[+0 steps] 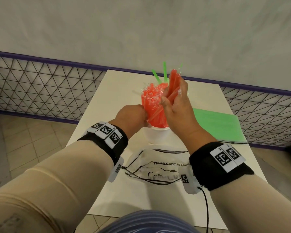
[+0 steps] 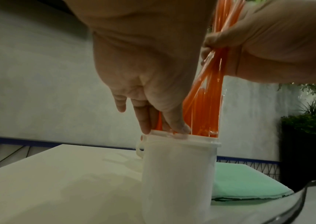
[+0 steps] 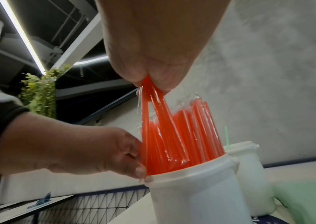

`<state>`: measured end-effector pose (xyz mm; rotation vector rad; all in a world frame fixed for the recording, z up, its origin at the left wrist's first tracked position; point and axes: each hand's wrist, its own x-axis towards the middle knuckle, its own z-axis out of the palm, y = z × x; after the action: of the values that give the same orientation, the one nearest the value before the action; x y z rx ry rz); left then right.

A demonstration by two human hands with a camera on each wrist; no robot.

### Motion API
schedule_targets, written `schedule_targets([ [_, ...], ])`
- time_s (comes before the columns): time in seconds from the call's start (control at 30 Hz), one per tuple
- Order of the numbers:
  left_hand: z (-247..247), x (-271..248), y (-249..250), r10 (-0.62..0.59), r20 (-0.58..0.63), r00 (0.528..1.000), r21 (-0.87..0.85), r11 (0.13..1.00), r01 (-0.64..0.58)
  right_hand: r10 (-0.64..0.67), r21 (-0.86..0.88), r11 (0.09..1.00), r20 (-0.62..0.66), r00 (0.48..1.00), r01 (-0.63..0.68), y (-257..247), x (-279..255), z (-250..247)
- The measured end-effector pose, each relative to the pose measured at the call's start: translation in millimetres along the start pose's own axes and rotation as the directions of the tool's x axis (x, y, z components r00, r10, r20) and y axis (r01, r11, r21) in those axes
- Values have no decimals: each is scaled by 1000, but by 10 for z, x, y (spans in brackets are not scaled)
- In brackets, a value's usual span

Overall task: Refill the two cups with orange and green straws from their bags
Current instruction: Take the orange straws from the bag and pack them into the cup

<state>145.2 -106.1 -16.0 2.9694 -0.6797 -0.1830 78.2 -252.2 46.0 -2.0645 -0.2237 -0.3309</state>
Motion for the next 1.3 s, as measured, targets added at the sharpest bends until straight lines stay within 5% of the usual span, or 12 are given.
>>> schedule_targets([
  [0.33, -19, -2, -31, 50, -5, 999, -110, 993, -50, 27, 64, 998, -231, 973, -12, 63, 21, 42],
  [0.63, 88, 11, 79, -31, -47, 998, -110, 994, 26, 48, 91, 995, -4, 999, -48, 61, 133, 227],
  [1.03, 7, -32, 271, -134, -35, 990, -32, 991, 133, 53, 27, 998, 303, 951, -64, 41, 304, 163],
  [1.3, 95, 98, 373, -150, -1, 989, -41, 988, 150, 131, 207, 961, 244, 961, -184, 22, 260, 138],
])
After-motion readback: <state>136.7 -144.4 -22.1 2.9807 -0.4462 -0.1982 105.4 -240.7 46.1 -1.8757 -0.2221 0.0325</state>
